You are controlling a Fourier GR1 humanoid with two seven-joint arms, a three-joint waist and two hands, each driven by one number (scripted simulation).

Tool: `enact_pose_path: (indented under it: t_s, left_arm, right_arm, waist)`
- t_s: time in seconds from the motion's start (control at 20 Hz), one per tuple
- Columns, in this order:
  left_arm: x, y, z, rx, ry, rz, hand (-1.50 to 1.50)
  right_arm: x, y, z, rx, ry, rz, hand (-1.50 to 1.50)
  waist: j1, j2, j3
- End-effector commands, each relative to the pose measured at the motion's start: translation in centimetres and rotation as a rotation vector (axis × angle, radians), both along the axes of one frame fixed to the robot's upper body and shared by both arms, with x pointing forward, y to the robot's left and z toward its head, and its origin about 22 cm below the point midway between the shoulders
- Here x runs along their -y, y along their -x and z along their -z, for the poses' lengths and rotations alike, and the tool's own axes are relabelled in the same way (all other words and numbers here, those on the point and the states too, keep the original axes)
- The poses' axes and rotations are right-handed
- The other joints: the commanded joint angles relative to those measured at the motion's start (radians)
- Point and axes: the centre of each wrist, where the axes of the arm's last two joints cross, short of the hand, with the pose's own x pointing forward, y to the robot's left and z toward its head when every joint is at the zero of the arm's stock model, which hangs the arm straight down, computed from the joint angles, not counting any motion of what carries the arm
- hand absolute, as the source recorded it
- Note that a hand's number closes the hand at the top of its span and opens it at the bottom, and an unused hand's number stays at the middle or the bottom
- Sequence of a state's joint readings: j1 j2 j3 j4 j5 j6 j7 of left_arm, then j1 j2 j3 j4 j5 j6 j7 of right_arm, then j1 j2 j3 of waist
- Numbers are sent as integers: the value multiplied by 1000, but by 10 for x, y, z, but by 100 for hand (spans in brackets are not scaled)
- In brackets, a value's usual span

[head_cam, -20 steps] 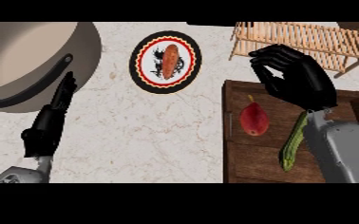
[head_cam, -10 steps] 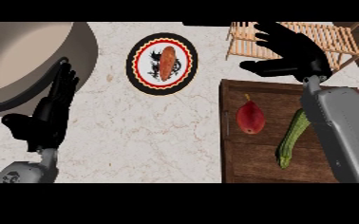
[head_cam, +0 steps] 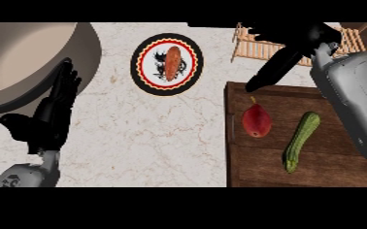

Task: Pick the pear from the tray and place it in the tiered shelf

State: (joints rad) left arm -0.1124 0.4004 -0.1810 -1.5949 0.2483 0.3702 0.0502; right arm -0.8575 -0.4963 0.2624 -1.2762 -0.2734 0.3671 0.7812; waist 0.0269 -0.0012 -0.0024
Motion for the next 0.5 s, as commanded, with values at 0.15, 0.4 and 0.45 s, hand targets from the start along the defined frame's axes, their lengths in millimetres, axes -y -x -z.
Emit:
enact_pose_path:
  t_s: [0.15,0.4,0.45]
  left_arm:
    - [4,-2,-1,-9,8,-4,0]
    - [7,-3,-13,-4,19,1,0]
    - [8,8,15,-10,-2,-5,0]
  right_arm:
    - [-55,2,-33,-24,500,-173,-150]
    - [-110,1,-6,-82,639,-176,-150]
    - [-91,-7,4,-111,634,-166,-150]
  waist:
    - [0,1,0]
    - [-5,1,1]
    - [-10,4,1]
